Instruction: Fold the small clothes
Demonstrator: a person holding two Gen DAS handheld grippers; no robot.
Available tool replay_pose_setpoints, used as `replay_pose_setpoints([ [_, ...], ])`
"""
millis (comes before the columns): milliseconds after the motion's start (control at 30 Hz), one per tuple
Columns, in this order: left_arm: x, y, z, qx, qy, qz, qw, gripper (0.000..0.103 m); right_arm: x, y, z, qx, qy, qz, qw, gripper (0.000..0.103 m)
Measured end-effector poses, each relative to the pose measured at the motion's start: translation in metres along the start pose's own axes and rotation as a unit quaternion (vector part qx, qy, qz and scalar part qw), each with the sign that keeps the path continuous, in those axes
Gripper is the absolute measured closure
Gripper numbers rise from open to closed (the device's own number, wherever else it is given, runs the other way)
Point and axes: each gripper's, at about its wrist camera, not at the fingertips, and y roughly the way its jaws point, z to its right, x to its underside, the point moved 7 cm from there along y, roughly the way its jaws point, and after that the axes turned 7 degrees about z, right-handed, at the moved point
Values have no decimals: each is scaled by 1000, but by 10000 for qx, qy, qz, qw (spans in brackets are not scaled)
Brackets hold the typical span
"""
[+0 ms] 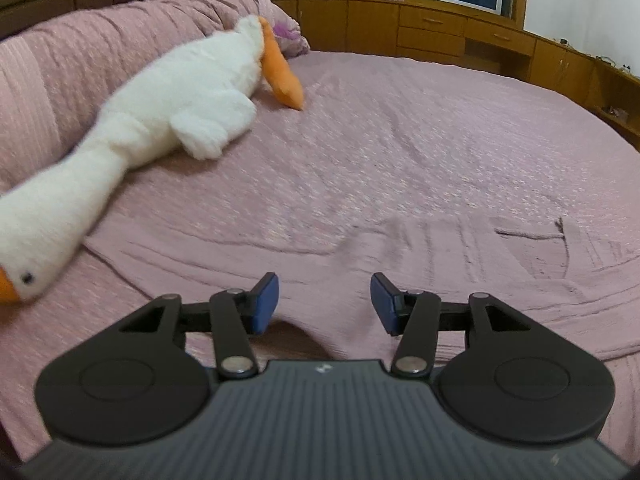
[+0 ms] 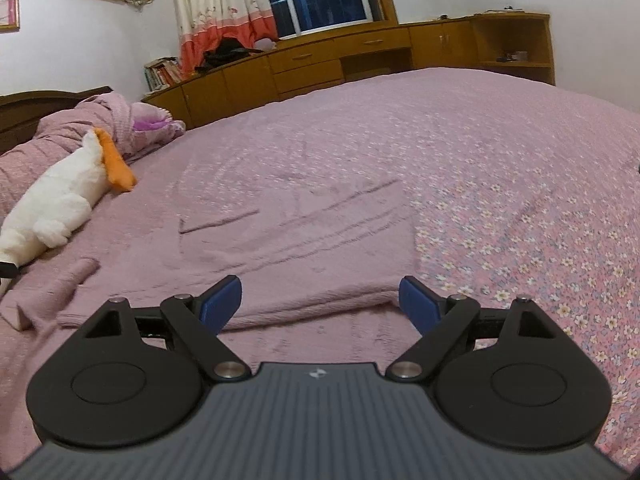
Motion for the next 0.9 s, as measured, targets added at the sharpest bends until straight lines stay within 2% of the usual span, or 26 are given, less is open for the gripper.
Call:
replay_pose_setpoints([
  [200,-3,-3,-40,-296,-93,-100,9995,50,-11,-16,-25,-237,-37,-158,9996,13],
  [367,12,6,-70,-464,-471,-343,9972,50,-9,-24,-43,-418,-14,-332,9986,13],
  [467,22,14,-84,-631,-648,-423,9950,50,0,-22,-49,-382,-106,-453,9982,12],
  [600,32,22,-98,-790,-850,-462,9922,37,12,-16,-52,-283,-151,-608,9976,12],
  [700,37,27,-108,-921,-985,-412,9900,35,21,-10,-53,-219,-124,-712,9971,12],
  [800,39,33,-119,-995,-1314,-376,9856,35,26,-6,-53,-219,-121,-779,9966,12],
  [900,41,39,-133,-1077,-1795,-319,9773,35,32,-1,-53,-219,-110,-859,9960,11],
])
